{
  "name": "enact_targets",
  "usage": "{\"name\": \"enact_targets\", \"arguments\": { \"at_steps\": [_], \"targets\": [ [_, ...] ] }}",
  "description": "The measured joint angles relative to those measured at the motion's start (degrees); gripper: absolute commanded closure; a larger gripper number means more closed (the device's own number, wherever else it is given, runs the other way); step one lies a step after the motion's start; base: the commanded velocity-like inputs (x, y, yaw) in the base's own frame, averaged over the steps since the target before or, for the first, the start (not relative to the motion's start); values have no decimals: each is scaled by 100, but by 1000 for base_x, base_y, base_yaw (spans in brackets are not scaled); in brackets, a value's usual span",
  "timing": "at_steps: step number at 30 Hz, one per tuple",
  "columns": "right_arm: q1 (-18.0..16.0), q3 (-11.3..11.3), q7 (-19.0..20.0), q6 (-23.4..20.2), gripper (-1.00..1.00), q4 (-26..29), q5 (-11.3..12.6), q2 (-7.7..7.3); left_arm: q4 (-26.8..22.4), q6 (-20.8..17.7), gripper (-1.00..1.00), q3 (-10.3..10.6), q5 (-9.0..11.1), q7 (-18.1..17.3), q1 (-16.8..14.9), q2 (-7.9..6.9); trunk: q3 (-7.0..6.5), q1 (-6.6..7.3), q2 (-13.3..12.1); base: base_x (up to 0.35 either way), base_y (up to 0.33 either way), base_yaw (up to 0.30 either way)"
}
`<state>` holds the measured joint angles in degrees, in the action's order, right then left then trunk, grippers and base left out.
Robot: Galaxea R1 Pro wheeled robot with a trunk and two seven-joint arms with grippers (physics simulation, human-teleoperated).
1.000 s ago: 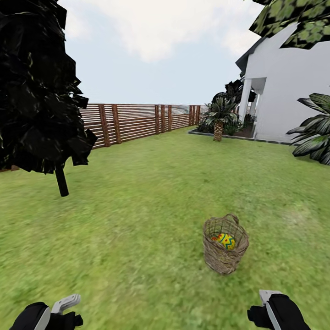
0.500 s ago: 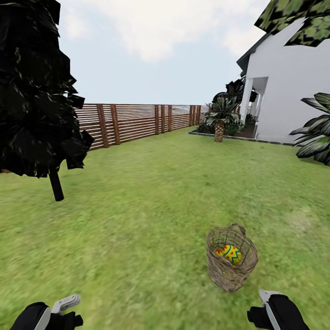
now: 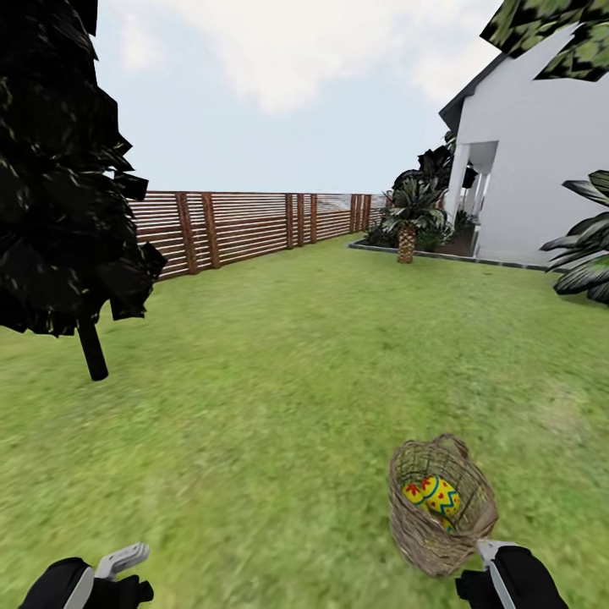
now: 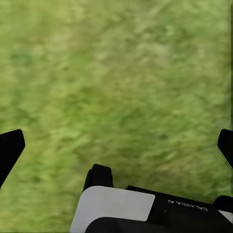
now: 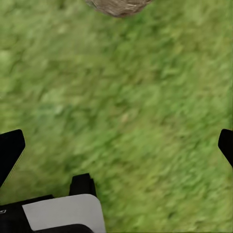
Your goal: Take the three Easter eggs out of the wicker basket on the lawn in the garden, then place them on the lawn next to a single tree (choose any tree) so that all three eggs are next to the same tree and none are left in the basket.
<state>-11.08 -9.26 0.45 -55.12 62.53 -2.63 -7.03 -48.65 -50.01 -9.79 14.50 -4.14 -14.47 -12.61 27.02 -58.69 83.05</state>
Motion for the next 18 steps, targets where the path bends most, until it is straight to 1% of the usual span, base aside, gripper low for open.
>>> {"name": "enact_targets", "arguments": {
  "at_steps": [18],
  "targets": [
    [1,10,0,0,-100,-2,5,6,0,0,-100,10,-1,0,0,2,0,0,0,339,0,0]
  ]
}}
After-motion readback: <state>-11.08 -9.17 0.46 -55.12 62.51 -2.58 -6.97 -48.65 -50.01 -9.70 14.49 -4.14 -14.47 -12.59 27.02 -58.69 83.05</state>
